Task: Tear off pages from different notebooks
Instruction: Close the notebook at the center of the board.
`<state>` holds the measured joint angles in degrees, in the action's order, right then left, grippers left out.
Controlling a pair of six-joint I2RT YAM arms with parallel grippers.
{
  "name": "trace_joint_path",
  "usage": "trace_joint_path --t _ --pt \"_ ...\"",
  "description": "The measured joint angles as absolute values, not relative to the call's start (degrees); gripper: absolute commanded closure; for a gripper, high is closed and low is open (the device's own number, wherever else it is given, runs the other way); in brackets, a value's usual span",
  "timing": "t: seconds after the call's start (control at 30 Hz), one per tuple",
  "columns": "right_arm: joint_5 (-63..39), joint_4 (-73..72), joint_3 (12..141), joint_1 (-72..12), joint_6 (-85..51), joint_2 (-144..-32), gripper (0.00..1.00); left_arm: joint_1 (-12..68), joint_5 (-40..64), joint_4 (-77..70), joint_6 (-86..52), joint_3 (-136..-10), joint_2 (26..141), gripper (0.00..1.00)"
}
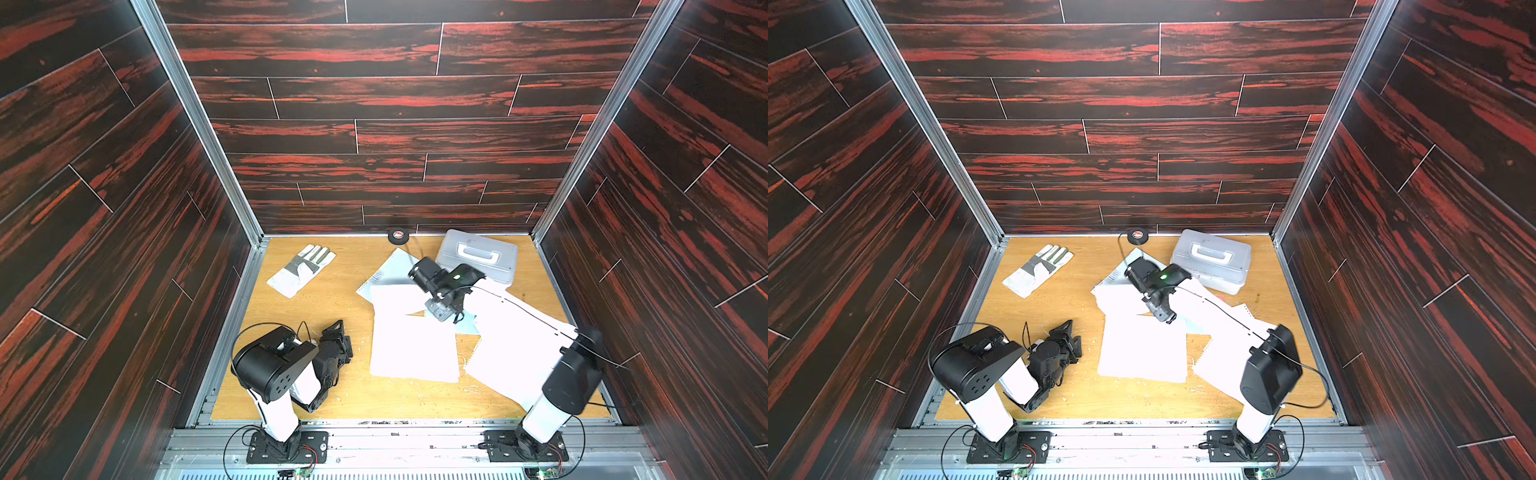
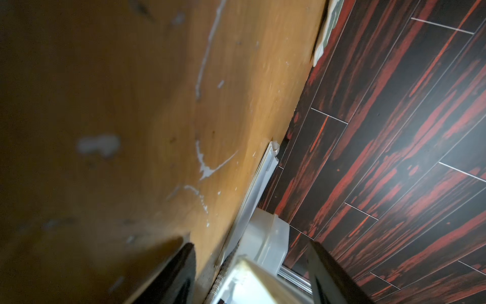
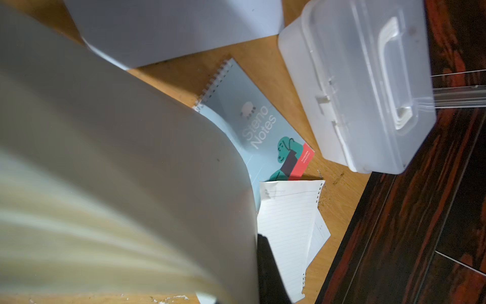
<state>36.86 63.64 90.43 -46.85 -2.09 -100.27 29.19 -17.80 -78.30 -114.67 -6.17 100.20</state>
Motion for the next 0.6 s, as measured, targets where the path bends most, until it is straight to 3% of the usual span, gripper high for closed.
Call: trace_joint_path --t 0.17,0.47,0.6 --pt "38.83 63.11 90.35 -50.98 -4.14 -104.33 0.85 29.19 -18.15 -73.12 -113.36 -6.04 95.22 0.29" --pt "40.86 67.57 82.65 -60.93 -14.94 -104.47 0.24 28.82 -19.51 -57.21 -110.24 -5.89 80.73 0.30" --pt "42.61 69.17 82.50 -61.98 -21.52 -103.59 0.18 28.75 -20.71 -38.83 -106.13 -9.17 67.83 0.29"
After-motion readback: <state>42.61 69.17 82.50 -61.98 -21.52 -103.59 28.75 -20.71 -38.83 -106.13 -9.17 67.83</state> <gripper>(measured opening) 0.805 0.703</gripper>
